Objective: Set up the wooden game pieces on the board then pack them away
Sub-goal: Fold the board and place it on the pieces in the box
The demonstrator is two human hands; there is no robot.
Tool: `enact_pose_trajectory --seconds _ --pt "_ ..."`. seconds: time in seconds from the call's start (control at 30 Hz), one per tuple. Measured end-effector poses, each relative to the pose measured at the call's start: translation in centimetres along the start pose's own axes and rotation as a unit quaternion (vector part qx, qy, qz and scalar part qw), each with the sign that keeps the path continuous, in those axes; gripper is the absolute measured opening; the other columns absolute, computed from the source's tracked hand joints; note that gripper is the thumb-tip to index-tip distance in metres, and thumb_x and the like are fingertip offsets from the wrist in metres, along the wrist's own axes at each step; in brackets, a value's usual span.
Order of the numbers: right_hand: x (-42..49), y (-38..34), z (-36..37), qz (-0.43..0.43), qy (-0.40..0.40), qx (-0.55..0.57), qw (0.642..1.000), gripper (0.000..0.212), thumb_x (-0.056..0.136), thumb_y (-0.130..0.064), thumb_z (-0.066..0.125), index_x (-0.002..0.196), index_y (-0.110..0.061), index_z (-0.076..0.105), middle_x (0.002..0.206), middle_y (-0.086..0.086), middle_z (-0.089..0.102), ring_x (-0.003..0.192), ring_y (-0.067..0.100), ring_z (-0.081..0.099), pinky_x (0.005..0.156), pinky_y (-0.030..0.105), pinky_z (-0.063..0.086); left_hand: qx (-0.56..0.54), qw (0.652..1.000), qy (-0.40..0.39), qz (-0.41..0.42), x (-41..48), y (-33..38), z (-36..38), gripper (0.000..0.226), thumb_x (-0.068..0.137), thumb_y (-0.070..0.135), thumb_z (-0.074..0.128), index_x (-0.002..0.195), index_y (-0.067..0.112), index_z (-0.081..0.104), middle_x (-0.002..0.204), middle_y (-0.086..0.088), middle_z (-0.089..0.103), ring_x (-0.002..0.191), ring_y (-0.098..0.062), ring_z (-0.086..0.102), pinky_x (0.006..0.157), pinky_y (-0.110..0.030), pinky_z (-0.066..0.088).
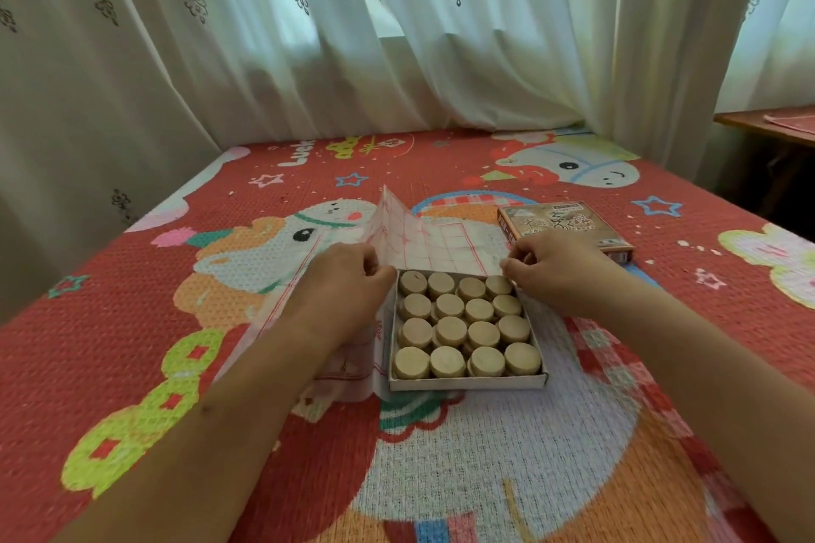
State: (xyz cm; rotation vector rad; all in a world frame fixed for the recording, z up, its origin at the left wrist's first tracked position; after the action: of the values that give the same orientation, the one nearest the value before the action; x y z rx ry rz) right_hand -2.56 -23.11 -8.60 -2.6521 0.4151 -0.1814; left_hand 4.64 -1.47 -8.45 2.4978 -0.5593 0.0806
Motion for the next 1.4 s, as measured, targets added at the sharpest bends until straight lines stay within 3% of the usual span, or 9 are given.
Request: enact_pose_trajectory --seconds 0.33,0.43,0.57,0.67,0.87,1.03,1.17,1.27,1.4 --pt "0.2 -1.7 1.9 -0.113 -0.014 0.006 0.993 0.028 0.098 -0.041 0.046 0.110 -0.023 0.064 0.103 -0.005 0.057 0.093 0.013 0.054 0.070 0.023 0.038 -0.061 0.995 0.069 0.031 0.5 -0.5 -2.0 0.020 0.094 0.025 0.056 0.081 0.010 0.060 0.071 -0.002 0.057 0.063 -0.014 0.050 0.055 -0.026 0.038" --pt "0.4 -1.5 1.8 -0.103 -0.005 0.041 0.994 0.024 0.100 -0.031 0.046 0.107 -0.021 0.066 0.100 -0.006 0.061 0.084 0.007 0.052 0.065 0.018 0.037 -0.042 0.994 0.096 0.034 0.8 -0.8 -2.5 0.019 0.094 0.026 0.057 0.080 0.014 0.059 0.071 0.001 0.057 0.063 -0.013 0.052 0.053 -0.026 0.038" --pt "0.5 -1.0 1.8 -0.077 -0.013 0.088 0.993 0.023 0.100 -0.026 0.048 0.103 -0.020 0.069 0.097 -0.004 0.067 0.091 0.014 0.058 0.077 0.032 0.048 -0.021 0.988 0.151 0.035 0.8 -1.4 -4.2 0.018 0.095 0.029 0.059 0.083 0.016 0.060 0.075 0.005 0.059 0.068 -0.007 0.056 0.057 -0.023 0.046" --pt "0.6 -0.9 1.8 -0.071 -0.011 0.093 0.993 0.023 0.100 -0.027 0.047 0.101 -0.020 0.069 0.093 -0.005 0.067 0.089 0.014 0.060 0.076 0.032 0.049 0.008 0.980 0.194 0.038 0.7 -1.4 -5.9 0.016 0.095 0.031 0.060 0.087 0.017 0.060 0.080 0.006 0.058 0.071 -0.008 0.055 0.056 -0.015 0.037" --pt "0.5 -0.8 1.7 -0.074 -0.004 0.103 0.992 0.029 0.102 -0.030 0.042 0.100 -0.017 0.068 0.092 -0.007 0.065 0.088 0.013 0.059 0.073 0.030 0.046 0.006 0.966 0.256 0.041 1.5 -1.5 -10.5 0.016 0.091 0.032 0.067 0.087 0.017 0.065 0.079 0.000 0.066 0.073 -0.018 0.063 0.062 -0.027 0.045" --pt "0.3 -1.3 0.0 -0.112 0.134 0.077 0.982 0.038 0.100 -0.041 0.039 0.101 -0.015 0.067 0.099 0.000 0.063 0.086 0.013 0.057 0.073 0.030 0.046 -0.180 0.958 0.216 0.049 1.4 0.1 -11.5 0.011 0.090 0.028 0.069 0.091 0.017 0.071 0.082 0.001 0.072 0.071 -0.017 0.070 0.062 -0.031 0.058" --pt "-1.0 -2.8 -0.9 -0.160 0.149 0.161 0.962 0.053 0.093 -0.059 0.033 0.103 -0.020 0.067 0.095 -0.005 0.067 0.086 0.009 0.062 0.079 0.036 0.054 -0.457 0.876 0.134 0.076 0.4 1.8 -10.7 0.010 0.096 0.014 0.057 0.093 0.010 0.065 0.069 0.004 0.069 0.060 -0.011 0.064 0.054 -0.021 0.052" --pt "-1.6 -4.3 -0.4 -0.127 0.024 0.383 0.915 0.059 0.090 -0.063 0.031 0.114 -0.022 0.064 0.104 -0.003 0.072 0.099 0.013 0.067 0.093 0.041 0.053 -0.599 0.794 0.049 0.087 0.4 2.7 -9.4 0.021 0.096 0.007 0.047 0.088 0.012 0.065 0.071 -0.001 0.068 0.060 -0.010 0.062 0.056 -0.020 0.052" --pt "-3.2 -5.7 -0.7 -0.062 -0.155 0.624 0.764 0.069 0.090 -0.066 0.019 0.102 -0.030 0.076 0.104 0.004 0.075 0.098 0.023 0.071 0.073 0.035 0.060 -0.604 0.796 0.018 0.035 0.9 2.2 -6.9 0.025 0.097 0.006 0.040 0.084 0.013 0.060 0.059 0.002 0.064 0.051 -0.006 0.061 0.052 -0.022 0.050"
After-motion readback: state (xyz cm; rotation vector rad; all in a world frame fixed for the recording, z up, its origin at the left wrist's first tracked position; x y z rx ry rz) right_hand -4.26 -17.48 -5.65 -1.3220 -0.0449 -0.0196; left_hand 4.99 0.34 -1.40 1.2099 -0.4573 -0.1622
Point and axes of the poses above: each hand's wrist, its own x-axis towards the middle knuckle, its own z-axis out of the palm, y = z × x, the point moved 5 cm from there along x, towards the middle knuckle
